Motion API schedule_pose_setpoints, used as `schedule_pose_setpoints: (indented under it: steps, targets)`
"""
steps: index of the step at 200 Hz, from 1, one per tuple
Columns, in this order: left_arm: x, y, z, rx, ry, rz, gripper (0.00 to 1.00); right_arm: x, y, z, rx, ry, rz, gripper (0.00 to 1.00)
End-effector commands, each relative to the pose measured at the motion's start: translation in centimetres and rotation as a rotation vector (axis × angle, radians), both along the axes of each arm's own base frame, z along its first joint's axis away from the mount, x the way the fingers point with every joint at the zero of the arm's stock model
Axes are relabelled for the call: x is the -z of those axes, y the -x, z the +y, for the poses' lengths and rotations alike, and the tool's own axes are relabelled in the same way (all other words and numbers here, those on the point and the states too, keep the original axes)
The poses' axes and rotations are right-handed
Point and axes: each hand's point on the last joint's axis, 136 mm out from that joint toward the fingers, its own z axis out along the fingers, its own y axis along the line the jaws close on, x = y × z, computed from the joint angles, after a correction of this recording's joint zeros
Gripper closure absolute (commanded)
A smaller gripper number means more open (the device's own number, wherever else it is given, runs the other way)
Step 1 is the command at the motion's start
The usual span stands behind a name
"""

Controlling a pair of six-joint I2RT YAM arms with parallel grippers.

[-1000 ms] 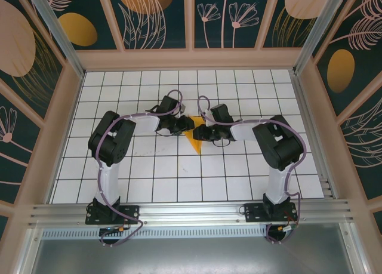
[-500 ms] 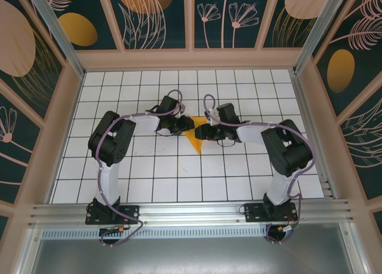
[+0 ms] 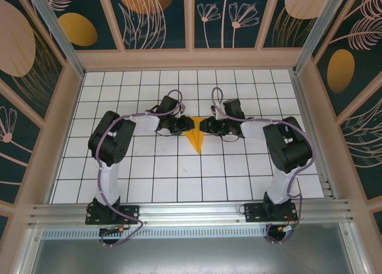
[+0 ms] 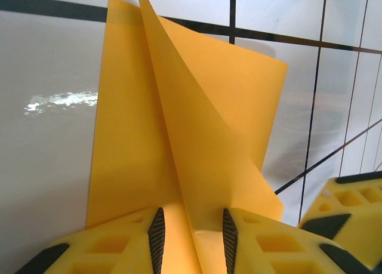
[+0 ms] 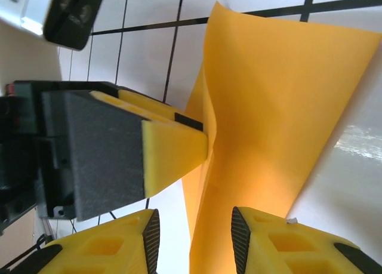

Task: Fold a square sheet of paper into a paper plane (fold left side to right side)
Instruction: Fourth fold the wing at the center of the table.

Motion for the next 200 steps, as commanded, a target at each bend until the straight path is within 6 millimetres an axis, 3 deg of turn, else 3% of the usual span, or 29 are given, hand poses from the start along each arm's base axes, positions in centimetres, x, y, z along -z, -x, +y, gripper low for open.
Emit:
schedule_pose_setpoints:
  steps: [1,73,116,135,200]
  targets:
    - [5.4,1.6,2.1,-0.015,-0.145,0.063,0.65,-0.1,-1.1,0.6,0.018,-0.023,0.013,0.61]
    - [5.4,1.7,2.1,-0.016,-0.144,0.062,0.65,0.7,-1.6,1.9,-0.013,-0.038,0.037,0.70]
    - [5.5,1.7,2.2,-0.017,-0.146,0.064,0.65,1.1,-1.5,1.5,-0.010,-0.017,0.043,0.92]
    - [5.5,1.7,2.2,-0.016,-0.146,0.063,0.65,1.3,-1.3,0.9,-0.001,0.000,0.043,0.97]
    - [5.5,1.8,2.3,-0.018,-0.146,0.065,0.65,2.3,-1.1,-0.8,0.045,0.056,0.049,0.99]
